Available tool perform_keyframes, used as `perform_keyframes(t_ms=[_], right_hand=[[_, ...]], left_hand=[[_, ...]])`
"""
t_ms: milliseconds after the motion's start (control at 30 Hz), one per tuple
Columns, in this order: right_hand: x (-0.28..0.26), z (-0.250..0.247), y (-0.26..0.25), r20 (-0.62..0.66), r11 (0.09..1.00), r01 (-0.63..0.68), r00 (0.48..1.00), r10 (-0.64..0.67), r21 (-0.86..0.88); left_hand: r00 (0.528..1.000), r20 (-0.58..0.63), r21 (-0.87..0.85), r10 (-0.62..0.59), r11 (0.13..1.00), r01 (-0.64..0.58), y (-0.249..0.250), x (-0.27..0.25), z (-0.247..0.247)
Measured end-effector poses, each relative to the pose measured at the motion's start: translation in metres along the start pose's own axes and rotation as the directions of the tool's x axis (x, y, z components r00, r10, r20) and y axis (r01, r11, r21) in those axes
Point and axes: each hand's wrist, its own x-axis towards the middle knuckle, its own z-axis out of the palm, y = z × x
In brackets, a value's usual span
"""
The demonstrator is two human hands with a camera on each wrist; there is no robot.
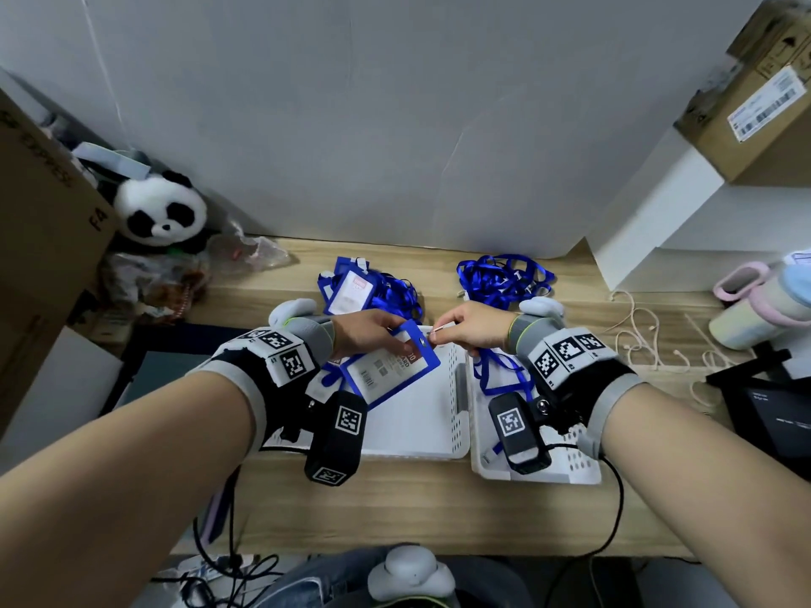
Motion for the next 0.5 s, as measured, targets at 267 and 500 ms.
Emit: perform_keyframes(t_ms=[267,500], right_hand=[[0.0014,0.0001,0.0010,0.038,0.997,-0.034,0.999,0.032,0.062],[-0.0036,0.0003,0.0017,0.086,1.000,0.014,0.996,-0.015,0.012]], left_hand=[[0.999,0.030,0.060,-0.031,0.998,0.029,0.0014,0.0013,-0.0016],[0.994,0.107,0.027,-0.037,0.999,0.034,0.0001,0.0025,0.0006]])
